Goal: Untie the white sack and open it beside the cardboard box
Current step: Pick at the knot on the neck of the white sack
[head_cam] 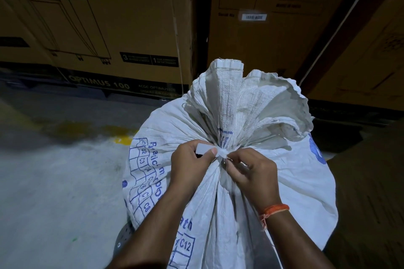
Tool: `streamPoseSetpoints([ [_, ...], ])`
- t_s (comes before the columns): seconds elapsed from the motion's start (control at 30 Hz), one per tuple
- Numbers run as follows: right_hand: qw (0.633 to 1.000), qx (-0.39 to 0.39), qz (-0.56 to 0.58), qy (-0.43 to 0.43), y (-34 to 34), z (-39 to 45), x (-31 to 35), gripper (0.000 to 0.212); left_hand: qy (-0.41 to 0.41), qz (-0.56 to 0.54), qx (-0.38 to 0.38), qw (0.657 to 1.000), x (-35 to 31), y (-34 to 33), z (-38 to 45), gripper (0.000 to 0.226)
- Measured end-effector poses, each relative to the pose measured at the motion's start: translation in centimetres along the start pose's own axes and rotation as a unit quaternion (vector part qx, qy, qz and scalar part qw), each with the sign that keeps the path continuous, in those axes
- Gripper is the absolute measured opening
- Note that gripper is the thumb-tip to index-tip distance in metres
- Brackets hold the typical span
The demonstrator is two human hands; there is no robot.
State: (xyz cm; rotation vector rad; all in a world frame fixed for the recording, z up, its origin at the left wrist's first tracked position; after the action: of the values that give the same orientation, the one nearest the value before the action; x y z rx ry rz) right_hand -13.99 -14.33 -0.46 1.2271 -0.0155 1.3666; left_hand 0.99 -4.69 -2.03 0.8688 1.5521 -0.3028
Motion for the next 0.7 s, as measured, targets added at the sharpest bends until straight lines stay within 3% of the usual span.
streamPoseSetpoints([
  [0.17,1.000,-0.003,0.002,0.013,0.6,-0.1,0.2,0.013,0.050,-0.161,0.091,0.981,-0.4,0.1,0.3,0.022],
  [0.27,1.000,0.011,-0.010,0.019,0.7,-0.3,0.0,0.013,0.063,-0.184,0.095,0.976,-0.3,1.1,1.2,0.034],
  [0.33,0.999,0.017,-0.017,0.028,0.7,-0.3,0.0,0.014,0.016,-0.137,0.081,0.987,-0.1,2.0,2.1,0.025],
  [0.4,0.999,0.018,-0.017,0.033,0.7,-0.2,0.1,0.015,-0.084,-0.001,0.079,0.993,-0.1,2.5,3.1,0.028],
  [0.5,0.999,0.021,-0.005,0.027,0.6,-0.2,0.1,0.015,-0.194,0.172,0.122,0.958,-0.7,1.6,4.0,0.031],
  [0.63,0.999,0.014,0.047,-0.007,0.3,0.1,-0.2,0.018,-0.214,0.203,0.155,0.943,-0.5,0.5,4.2,0.039],
  [0.7,0.997,0.008,0.069,-0.032,0.0,0.2,-0.1,0.019,-0.234,0.227,0.148,0.934,-0.5,0.3,4.2,0.033],
])
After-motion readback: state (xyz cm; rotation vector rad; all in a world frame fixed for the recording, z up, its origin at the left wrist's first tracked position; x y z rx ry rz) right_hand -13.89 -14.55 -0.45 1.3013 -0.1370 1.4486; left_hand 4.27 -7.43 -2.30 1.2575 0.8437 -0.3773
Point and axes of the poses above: each hand's wrist, its own z-axis towards the middle knuckle, its own y-axis out of the back of the hand, x = y × z, the point moved 4 cm from there along z, towards the middle knuckle, and after that the axes turned 4 degrees about z, right-handed, at the moved point
